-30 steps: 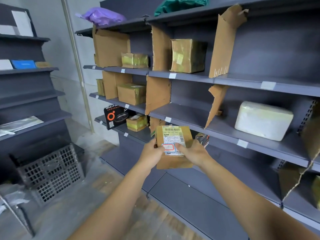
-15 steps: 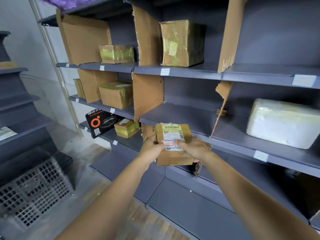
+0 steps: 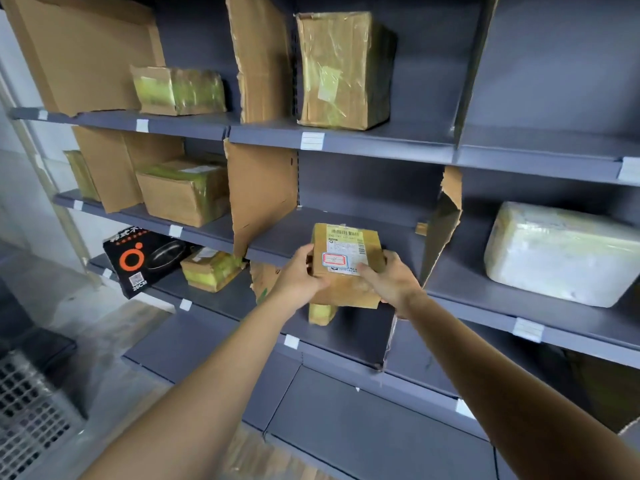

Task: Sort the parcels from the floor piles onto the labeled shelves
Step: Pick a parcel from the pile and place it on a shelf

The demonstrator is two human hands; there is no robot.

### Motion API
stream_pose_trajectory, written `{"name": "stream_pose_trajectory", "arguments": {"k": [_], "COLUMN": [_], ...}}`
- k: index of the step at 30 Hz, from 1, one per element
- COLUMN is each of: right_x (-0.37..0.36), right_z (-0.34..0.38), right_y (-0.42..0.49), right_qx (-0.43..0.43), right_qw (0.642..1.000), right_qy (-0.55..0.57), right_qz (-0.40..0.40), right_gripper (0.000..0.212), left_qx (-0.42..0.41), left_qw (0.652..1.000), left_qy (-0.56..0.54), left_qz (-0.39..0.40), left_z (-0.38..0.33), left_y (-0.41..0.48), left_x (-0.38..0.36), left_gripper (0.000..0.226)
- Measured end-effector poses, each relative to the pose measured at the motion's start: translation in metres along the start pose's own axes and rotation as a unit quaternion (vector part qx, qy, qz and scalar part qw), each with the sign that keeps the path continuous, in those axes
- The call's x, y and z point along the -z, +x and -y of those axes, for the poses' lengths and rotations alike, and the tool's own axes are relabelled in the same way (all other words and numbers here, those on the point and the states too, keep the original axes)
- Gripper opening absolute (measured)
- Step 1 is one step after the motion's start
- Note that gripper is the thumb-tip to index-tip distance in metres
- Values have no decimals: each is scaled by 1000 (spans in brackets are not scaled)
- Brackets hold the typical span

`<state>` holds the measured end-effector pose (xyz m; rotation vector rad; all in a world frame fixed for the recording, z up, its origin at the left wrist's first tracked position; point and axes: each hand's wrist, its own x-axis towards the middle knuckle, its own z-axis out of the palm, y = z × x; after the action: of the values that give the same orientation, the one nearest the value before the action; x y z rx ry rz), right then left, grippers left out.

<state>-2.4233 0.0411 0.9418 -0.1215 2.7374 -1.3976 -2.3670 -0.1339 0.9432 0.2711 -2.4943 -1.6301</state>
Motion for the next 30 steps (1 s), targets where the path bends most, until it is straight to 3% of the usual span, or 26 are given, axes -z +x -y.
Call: {"name": "stream_pose_trajectory", "arguments": {"k": [8, 14, 19, 25, 30], "right_x": [-35, -60, -70, -82, -85], "right_z": [24, 39, 43, 46, 44], "right_y": [61, 98, 120, 151, 175], "right_qx": [-10, -17, -21, -48, -70], "right_qw": [998, 992, 982, 973, 970], "right_qy": [-59, -110, -159, -184, -188], "right_qz": [-22, -58, -99, -130, -140], "right_gripper": [58, 46, 60, 64, 64], "left_qx": [-2, 1, -9, -38, -41], "left_qw": [997, 995, 994, 993, 987], "left_qy": [39, 74, 53, 78, 122], "left_qz": [63, 63, 92, 75, 100], "left_z": [24, 40, 52, 52, 48], "left_y": [105, 169, 210, 244, 268], "left_x": [30, 40, 40, 36, 29], "left_gripper": [56, 49, 41, 56, 48]}}
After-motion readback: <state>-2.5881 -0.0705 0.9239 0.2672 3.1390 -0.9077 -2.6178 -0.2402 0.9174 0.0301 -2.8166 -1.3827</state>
